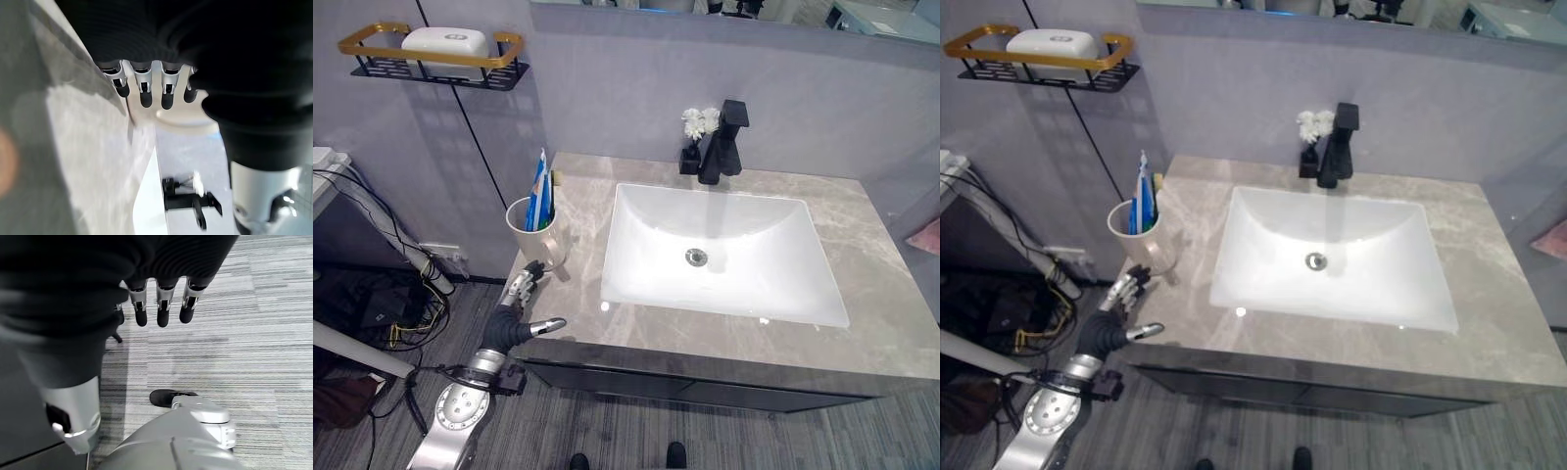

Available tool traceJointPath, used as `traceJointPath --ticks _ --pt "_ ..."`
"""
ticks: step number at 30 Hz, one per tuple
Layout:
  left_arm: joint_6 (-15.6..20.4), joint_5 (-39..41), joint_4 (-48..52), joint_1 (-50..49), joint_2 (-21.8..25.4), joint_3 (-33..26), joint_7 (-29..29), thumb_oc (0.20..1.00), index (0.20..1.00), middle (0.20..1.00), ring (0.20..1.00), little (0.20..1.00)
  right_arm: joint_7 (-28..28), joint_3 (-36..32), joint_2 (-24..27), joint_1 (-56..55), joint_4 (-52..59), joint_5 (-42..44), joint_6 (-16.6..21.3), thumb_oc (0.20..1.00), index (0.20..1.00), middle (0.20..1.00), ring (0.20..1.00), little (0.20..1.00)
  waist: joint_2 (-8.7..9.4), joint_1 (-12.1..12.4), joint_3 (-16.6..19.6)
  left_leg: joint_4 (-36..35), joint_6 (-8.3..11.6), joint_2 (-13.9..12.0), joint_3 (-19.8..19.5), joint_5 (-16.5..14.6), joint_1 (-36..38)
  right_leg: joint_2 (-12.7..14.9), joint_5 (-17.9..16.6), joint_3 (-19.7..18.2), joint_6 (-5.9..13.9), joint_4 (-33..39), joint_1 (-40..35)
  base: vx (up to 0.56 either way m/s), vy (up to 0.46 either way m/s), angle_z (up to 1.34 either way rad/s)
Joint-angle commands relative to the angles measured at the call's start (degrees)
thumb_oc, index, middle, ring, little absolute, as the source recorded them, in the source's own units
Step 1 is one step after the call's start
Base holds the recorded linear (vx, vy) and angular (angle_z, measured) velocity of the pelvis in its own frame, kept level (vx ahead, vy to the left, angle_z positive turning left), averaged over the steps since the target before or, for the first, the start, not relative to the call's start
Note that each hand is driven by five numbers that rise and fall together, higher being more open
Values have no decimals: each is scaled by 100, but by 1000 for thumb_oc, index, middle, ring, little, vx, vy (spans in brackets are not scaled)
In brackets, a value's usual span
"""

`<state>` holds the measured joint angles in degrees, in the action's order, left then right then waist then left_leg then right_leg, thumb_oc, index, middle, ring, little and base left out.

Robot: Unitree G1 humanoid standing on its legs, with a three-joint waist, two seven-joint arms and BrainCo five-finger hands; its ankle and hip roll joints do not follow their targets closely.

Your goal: Put brush and paste in cup on sink, flatten towel.

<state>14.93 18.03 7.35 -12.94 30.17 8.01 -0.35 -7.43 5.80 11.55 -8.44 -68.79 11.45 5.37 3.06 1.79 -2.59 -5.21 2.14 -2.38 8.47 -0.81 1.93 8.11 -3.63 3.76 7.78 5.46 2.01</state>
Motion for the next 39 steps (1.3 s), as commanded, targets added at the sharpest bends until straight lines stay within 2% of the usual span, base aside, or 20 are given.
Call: traceJointPath --ticks 1,13,29,39 --pt "200 47 252 274 -1 -169 -64 1000 1000 1000 1000 1000 -100 109 34 230 -107 -23 82 1000 1000 1000 1000 1000 142 -123 -148 140 -3 10 -42 -96 -161 77 280 99 156 -46 -448 0 0 0" --pt "167 -12 226 563 -30 152 -150 1000 1000 1000 1000 1000 -100 41 -56 198 -414 44 2 1000 1000 1000 1000 1000 88 -226 -129 86 -15 16 18 -126 -90 64 289 25 159 -46 -440 0 0 0" --pt "143 -65 52 1002 -213 598 -88 1000 1000 1000 1000 1000 -157 91 -57 190 -296 139 63 1000 1000 1000 1000 1000 132 -354 -102 59 -7 -24 105 -162 -31 19 303 -96 153 -46 -399 5 -7 -4" --pt "132 -272 -271 1447 -470 967 139 1000 1000 1000 1000 1000 -219 206 -92 199 -270 137 81 1000 1000 1000 1000 1000 146 -433 -106 40 -14 -18 114 -170 -33 14 306 -117 158 -46 -375 0 0 0"
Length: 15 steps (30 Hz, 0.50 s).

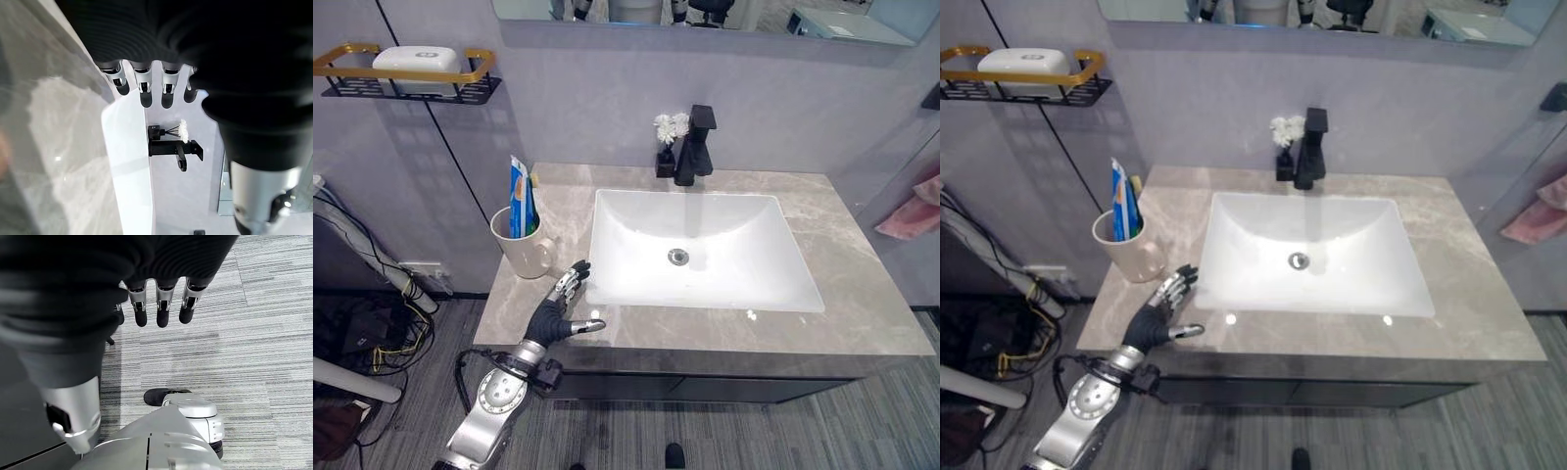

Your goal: Put brush and paste in cup on sink, flatten towel.

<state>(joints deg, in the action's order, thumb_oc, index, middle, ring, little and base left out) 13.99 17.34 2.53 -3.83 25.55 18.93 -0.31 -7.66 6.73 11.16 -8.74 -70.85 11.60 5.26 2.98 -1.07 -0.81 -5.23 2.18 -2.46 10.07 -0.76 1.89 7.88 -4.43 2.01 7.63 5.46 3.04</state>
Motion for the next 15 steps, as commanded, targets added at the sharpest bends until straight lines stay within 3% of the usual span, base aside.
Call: traceJointPath --ticks 1,9,15 --pt "225 -219 198 581 -28 -101 171 1000 1000 1000 1000 1000 -206 132 -58 223 -44 115 93 1000 1000 1000 1000 1000 162 -155 -284 41 -19 -10 -43 -177 -31 36 383 49 174 -46 -474 0 0 0" --pt "218 -376 -85 1103 -241 89 455 1000 1000 1000 1000 1000 -253 262 -83 279 -9 105 95 1000 1000 1000 1000 1000 215 -195 -309 36 -22 -19 -29 -159 -118 12 341 -3 179 -46 -356 1 -2 -1" --pt "243 -410 60 1073 -31 84 352 1000 1000 1000 1000 1000 -257 264 -66 324 -87 81 76 1000 1000 1000 1000 1000 221 -159 -307 27 -14 -23 -38 -159 -135 4 334 -9 181 -46 -353 0 0 0"
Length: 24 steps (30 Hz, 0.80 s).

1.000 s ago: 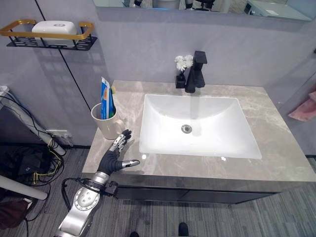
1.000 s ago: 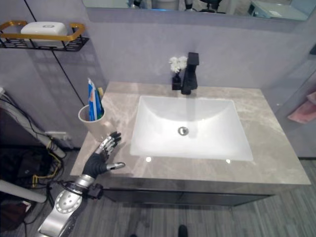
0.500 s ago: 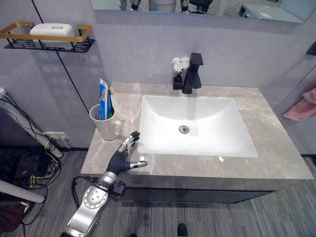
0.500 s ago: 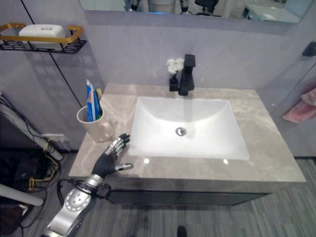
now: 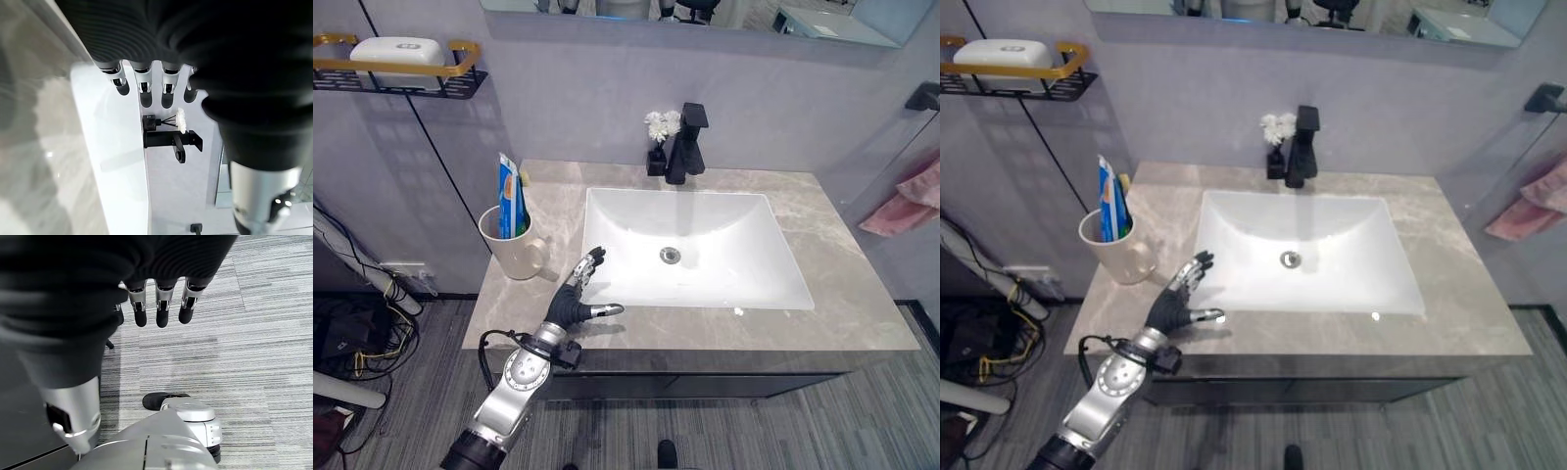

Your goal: Put brush and paste in cup on sink, flatten towel.

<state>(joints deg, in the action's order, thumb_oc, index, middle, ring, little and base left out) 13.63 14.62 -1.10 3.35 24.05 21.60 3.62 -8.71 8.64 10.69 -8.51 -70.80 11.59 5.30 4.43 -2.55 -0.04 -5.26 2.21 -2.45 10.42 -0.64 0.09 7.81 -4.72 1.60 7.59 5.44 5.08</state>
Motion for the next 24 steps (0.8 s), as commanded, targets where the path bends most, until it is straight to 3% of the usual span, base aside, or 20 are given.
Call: traceJointPath --ticks 1,6,8,11,12,13,14,18,24 --pt "273 -120 514 286 236 -224 -112 1000 1000 1000 1000 1000 -135 76 -13 300 -87 75 73 1000 1000 1000 1000 1000 72 -4 -377 26 -11 -33 -74 -170 55 11 361 35 182 -44 -564 0 0 0" --pt "311 27 921 -194 769 -576 -458 1000 1000 1000 1000 1000 -66 46 34 314 -131 -14 49 1000 1000 1000 1000 1000 31 51 -337 26 9 -39 -92 -181 105 11 373 55 177 -44 -614 0 0 0" --pt "332 312 1269 -704 1105 -1071 -676 1000 1000 1000 1000 1000 15 33 56 359 -183 -145 13 1000 1000 1000 1000 1000 -16 152 -310 26 26 -44 -115 -178 137 13 389 91 165 -44 -668 0 0 0" --pt "352 499 1523 -1038 1251 -1401 -793 1000 1000 1000 1000 1000 65 59 65 381 -181 -193 8 1000 1000 1000 1000 1000 -15 197 -299 26 35 -42 -137 -173 148 15 399 133 163 -44 -698 -6 6 6" --pt "343 655 1698 -1273 1325 -1709 -801 548 548 548 548 548 96 61 65 393 -166 -233 -1 1000 1000 1000 1000 1000 -25 258 -296 26 38 -31 -180 -162 148 23 403 182 159 -44 -726 -21 9 6" --pt "341 655 1702 -1278 1325 -1713 -802 548 548 548 548 548 96 64 65 392 -166 -233 -1 1000 1000 1000 1000 1000 -25 255 -295 26 38 -31 -182 -162 148 24 403 183 159 -44 -726 -31 12 6" --pt "369 824 1830 -1450 1352 -1968 -772 200 200 200 200 200 107 63 57 432 -165 -264 -17 1000 1000 1000 1000 1000 -34 335 -293 26 45 -22 -219 -144 125 33 403 247 160 -44 -738 -19 6 9" --pt "365 1124 2089 -1733 1364 -2509 -774 200 200 200 200 200 136 101 49 505 -99 -347 -22 1000 1000 1000 1000 1000 -47 465 -319 26 46 35 -336 -98 30 80 385 422 169 -44 -729 -40 23 18" --pt "321 1208 2073 -1789 1364 -2567 -813 200 200 200 200 200 169 153 59 600 -74 -461 -55 1000 1000 1000 1000 1000 -70 566 -385 26 14 108 -414 -76 -58 150 360 499 198 -44 -702 -28 25 15"
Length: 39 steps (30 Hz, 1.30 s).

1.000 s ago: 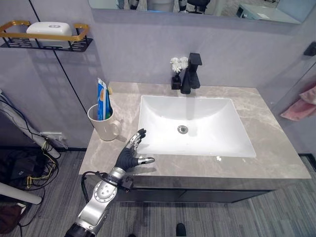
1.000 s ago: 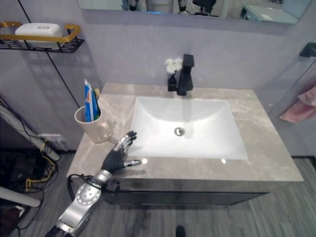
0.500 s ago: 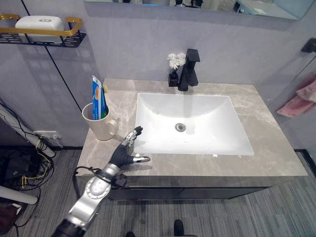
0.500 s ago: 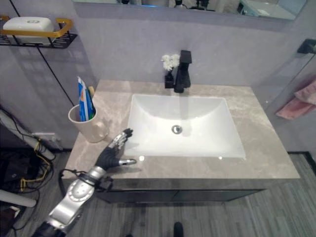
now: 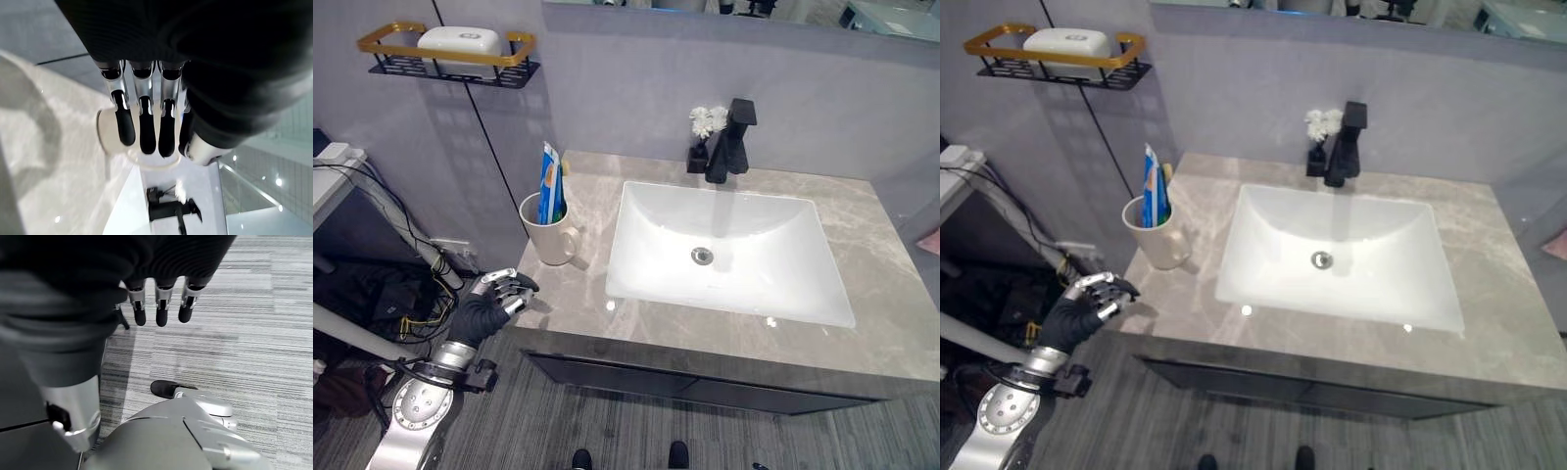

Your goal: Put brush and paste in cup on sink, flatten towel.

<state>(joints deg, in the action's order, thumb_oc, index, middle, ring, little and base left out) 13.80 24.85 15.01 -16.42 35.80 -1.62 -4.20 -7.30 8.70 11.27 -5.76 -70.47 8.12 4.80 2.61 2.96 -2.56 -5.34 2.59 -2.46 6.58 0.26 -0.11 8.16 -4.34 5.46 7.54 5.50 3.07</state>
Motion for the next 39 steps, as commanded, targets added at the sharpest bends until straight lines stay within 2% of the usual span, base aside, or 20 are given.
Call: traceJointPath --ticks 1,5,12,27,39 --pt "292 175 399 205 162 -234 -11 200 200 200 200 200 35 152 -2 336 -101 -120 -13 1000 1000 1000 1000 1000 104 20 -148 34 -29 118 -40 -161 -61 131 312 130 212 -50 -484 -28 37 0" --pt "243 211 145 262 72 -186 50 200 200 200 200 200 23 165 11 368 -68 -135 -21 1000 1000 1000 1000 1000 94 29 -201 44 -50 153 -38 -145 -142 165 275 117 225 -50 -416 -34 39 0" --pt "55 301 -460 463 233 -107 -33 200 200 200 200 200 64 147 116 348 -75 -204 -77 1000 1000 1000 1000 1000 63 -41 -354 92 -95 187 66 -120 -316 194 158 -57 263 -50 -178 -24 37 -3" --pt "111 221 -1078 1232 83 89 195 200 200 200 200 200 71 196 155 298 27 -227 -84 1000 1000 1000 1000 1000 49 -258 -436 204 -88 181 181 -160 -480 178 161 -220 223 -50 4 9 10 -6" --pt "164 -68 -1674 1656 -81 261 457 200 200 200 200 200 73 291 143 260 167 -214 -4 1000 1000 1000 1000 1000 77 -388 -429 213 -52 77 302 -193 -384 78 241 -355 172 -50 30 14 -16 -5"
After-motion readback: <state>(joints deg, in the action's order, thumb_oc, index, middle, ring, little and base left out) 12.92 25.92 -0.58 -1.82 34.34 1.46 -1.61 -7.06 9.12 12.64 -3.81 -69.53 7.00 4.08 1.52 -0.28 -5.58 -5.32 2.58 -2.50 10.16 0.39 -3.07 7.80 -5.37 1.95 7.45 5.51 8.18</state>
